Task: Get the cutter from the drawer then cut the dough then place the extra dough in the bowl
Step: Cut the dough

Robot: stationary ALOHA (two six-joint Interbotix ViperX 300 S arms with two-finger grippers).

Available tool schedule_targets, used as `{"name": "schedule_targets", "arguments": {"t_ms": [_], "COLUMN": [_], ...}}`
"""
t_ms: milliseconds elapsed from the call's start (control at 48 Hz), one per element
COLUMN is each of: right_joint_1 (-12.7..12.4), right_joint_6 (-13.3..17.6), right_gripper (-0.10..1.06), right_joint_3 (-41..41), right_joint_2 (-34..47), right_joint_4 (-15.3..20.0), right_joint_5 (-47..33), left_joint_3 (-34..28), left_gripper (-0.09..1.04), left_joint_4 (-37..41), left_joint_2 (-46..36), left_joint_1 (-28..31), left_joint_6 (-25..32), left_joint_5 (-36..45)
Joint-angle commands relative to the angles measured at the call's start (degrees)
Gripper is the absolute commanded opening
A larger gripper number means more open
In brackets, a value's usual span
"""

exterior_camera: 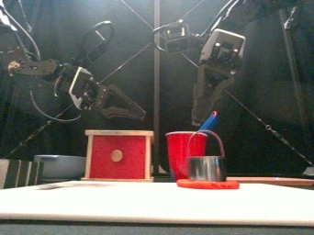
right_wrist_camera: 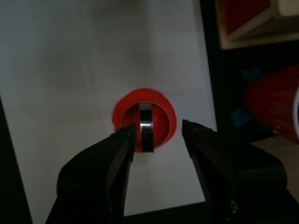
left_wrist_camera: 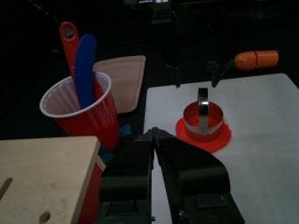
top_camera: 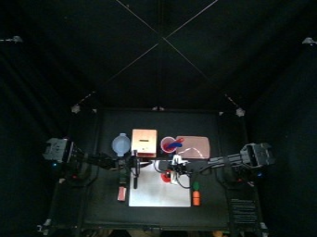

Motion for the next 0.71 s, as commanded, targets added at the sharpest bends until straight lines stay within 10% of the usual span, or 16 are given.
{"name": "schedule_targets", "arguments": {"t_ms": [21,375,708], "right_joint_1": [0.2,-4.5,-7.6], "right_joint_6": [0.1,-0.3,-1.4], "right_gripper": [0.82,0.82,0.82], "right_joint_3": [4.9,22.7,31.2], "right_joint_2": [-5.8,-16.1,-14.2], "right_joint_4": [-0.2,1.7,-1.2], "right_joint_5": [-9.9,-39.3,-58.4], "left_joint_3": [-2.5,-5.4,-9.5], "left_gripper": [0.48,0.52,0.81], "left_joint_4": [0.1,1.3,2.7], "left_joint_2": [-0.6,0.7,6.9], "left_joint_1": [-0.2,-1.0,-3.1], "left_joint_6": [0.1,-0.2,-4.8], "left_joint_5": [-0.3,-0.8,-1.1]}}
